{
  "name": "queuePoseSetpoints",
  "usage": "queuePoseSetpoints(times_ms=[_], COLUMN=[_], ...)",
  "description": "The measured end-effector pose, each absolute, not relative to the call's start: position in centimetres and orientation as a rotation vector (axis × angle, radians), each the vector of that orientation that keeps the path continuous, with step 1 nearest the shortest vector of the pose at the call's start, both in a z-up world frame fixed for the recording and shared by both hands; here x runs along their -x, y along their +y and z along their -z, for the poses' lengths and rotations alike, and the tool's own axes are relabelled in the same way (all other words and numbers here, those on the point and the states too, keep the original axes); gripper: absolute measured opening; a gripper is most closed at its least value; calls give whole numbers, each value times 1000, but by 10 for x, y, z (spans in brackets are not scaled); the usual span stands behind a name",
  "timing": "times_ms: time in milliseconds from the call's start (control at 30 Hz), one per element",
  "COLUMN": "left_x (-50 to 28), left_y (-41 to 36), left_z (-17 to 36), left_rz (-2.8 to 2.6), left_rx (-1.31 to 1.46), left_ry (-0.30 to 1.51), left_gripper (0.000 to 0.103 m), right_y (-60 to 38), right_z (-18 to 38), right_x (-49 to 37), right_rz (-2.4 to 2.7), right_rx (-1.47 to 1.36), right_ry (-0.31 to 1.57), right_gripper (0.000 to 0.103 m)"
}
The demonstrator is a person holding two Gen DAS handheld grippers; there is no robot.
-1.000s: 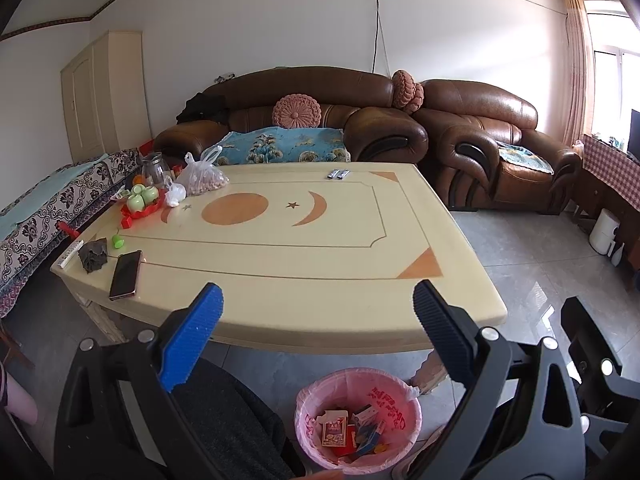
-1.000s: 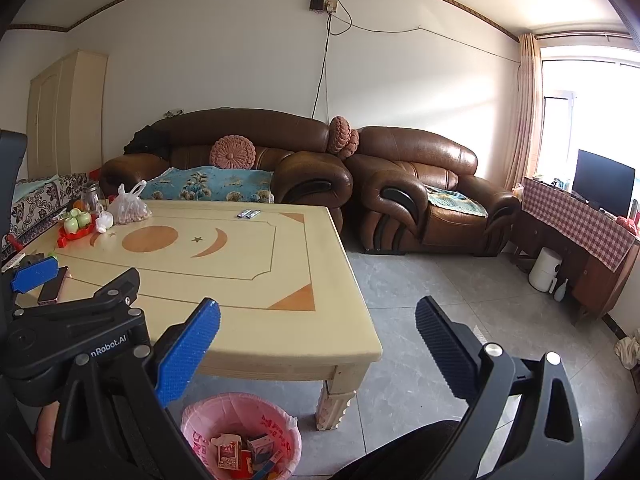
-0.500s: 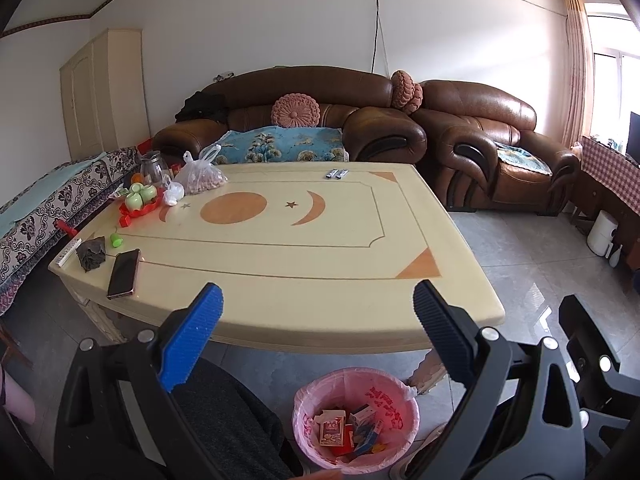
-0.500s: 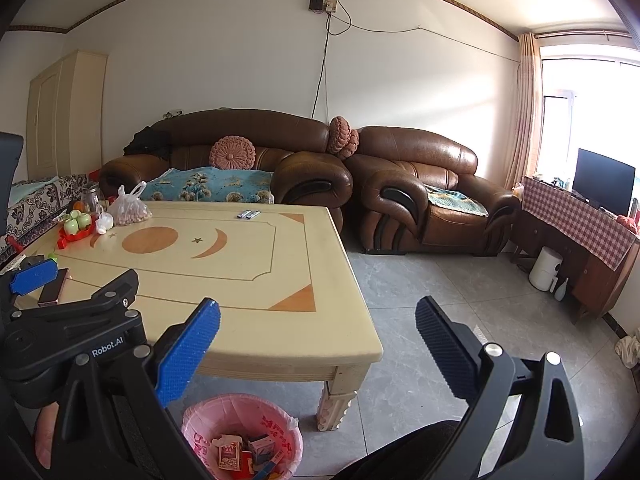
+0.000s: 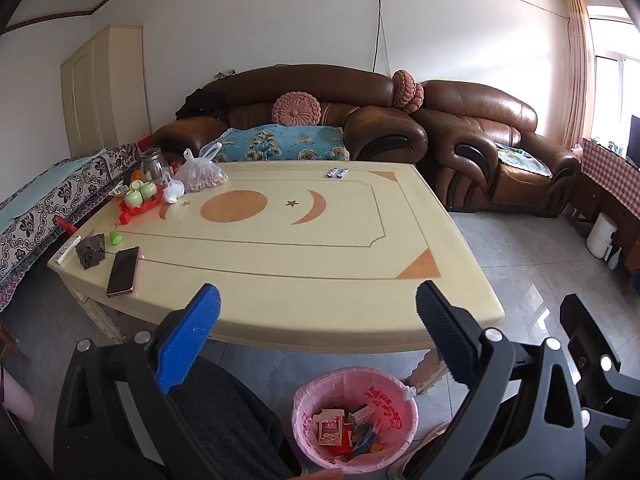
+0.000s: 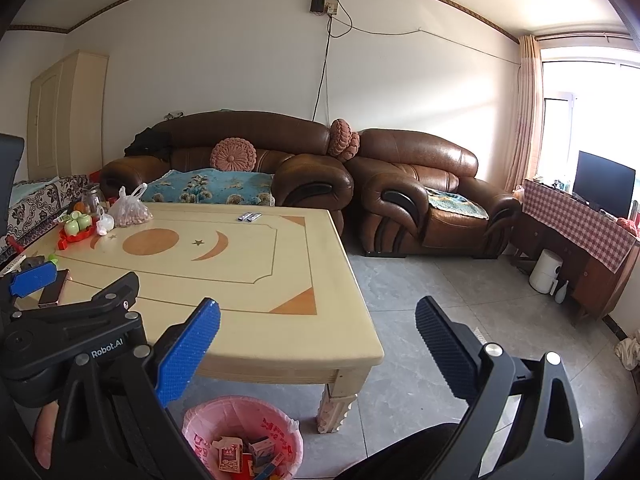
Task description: Collect trash
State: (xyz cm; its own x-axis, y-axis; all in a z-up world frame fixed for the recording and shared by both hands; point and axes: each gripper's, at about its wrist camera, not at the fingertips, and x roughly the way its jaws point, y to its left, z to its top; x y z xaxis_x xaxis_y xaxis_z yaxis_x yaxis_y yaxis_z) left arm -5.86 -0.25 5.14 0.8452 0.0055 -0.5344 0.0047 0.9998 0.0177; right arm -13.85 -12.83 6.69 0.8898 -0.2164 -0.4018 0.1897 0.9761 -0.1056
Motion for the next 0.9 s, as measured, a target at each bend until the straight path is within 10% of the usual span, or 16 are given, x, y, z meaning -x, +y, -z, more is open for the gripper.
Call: queuePoseSetpoints(times_ms=[900], left_x=[56], left_y=[-2], left_z=[-48], left_rz=[11], left_rx=[-36], left_ry=[586], left_gripper=[97], right_y=[-133], right_z=[-71], right_x=[137], right_rz=[206], right_rx=[41], right_ry=[418], right_gripper=[96])
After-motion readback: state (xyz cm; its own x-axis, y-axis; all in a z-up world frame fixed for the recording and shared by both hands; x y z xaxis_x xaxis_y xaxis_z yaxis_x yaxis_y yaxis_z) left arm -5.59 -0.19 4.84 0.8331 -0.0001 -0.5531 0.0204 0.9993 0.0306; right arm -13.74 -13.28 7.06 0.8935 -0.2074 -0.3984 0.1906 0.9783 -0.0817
